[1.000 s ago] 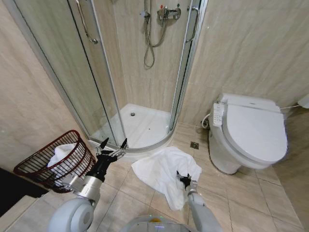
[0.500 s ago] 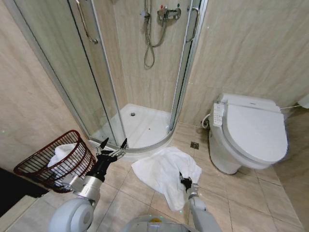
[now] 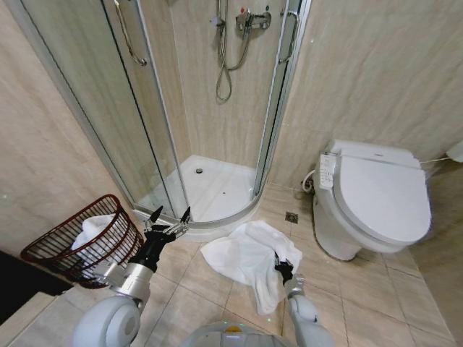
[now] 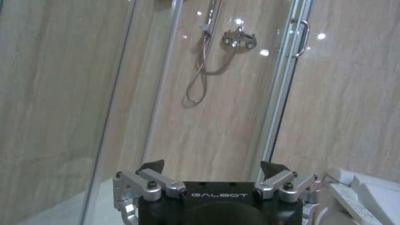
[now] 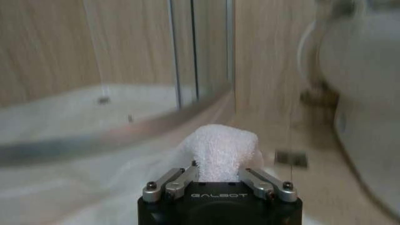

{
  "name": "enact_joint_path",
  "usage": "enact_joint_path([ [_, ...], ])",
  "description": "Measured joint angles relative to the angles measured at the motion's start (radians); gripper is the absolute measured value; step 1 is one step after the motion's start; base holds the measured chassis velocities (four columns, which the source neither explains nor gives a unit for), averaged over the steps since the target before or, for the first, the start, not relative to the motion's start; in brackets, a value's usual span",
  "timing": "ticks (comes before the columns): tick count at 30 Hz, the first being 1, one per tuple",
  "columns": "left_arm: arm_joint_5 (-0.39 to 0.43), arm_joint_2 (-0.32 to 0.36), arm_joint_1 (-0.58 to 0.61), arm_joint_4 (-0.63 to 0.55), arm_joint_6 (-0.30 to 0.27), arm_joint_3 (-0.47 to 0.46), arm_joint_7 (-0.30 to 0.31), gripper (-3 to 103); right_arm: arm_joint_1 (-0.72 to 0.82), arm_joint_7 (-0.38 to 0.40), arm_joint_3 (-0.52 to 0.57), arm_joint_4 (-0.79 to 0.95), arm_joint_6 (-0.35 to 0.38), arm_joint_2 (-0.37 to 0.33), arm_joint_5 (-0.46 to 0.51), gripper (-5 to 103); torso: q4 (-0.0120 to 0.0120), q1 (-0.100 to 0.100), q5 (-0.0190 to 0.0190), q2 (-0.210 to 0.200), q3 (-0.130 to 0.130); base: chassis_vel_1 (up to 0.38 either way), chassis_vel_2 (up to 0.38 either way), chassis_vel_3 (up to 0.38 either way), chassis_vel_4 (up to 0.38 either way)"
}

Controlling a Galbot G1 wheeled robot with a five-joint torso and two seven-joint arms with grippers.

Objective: Discard the used towel into the hamper.

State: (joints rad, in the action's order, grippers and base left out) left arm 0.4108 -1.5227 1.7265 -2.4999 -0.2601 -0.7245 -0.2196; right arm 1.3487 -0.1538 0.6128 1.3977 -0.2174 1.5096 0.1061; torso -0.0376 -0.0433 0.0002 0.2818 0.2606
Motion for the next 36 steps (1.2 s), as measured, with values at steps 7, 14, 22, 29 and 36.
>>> enact_joint_path([
  [7, 0.000, 0.000, 0.000, 0.000, 0.000, 0.000, 0.000, 100, 0.128, -0.012, 0.014, 0.343, 0.013, -0.018, 0.067, 12, 0.0001, 0.000, -0.0002, 0.000, 0.000, 0.000, 0.000, 0.000, 0.000],
  [14, 0.000, 0.000, 0.000, 0.000, 0.000, 0.000, 0.000, 100, 0.198, -0.046, 0.036, 0.680, 0.025, -0.058, 0.193, 12, 0.0001, 0.000, -0.0003, 0.000, 0.000, 0.000, 0.000, 0.000, 0.000],
  [22, 0.000, 0.000, 0.000, 0.000, 0.000, 0.000, 0.000, 100, 0.171, -0.039, 0.138, 0.985, 0.107, -0.166, 0.318, 12, 0.0000, 0.000, -0.0001, 0.000, 0.000, 0.000, 0.000, 0.000, 0.000],
  [29, 0.000, 0.000, 0.000, 0.000, 0.000, 0.000, 0.000, 100, 0.150, -0.036, 0.282, 1.029, 0.095, -0.268, 0.370, 12, 0.0000, 0.000, 0.0001, 0.000, 0.000, 0.000, 0.000, 0.000, 0.000],
  [36, 0.000, 0.000, 0.000, 0.000, 0.000, 0.000, 0.000, 100, 0.087, -0.009, 0.341, 1.081, 0.147, -0.310, 0.477, 12, -0.0002, -0.001, -0.0007, 0.003, 0.002, 0.000, 0.000, 0.000, 0.000],
])
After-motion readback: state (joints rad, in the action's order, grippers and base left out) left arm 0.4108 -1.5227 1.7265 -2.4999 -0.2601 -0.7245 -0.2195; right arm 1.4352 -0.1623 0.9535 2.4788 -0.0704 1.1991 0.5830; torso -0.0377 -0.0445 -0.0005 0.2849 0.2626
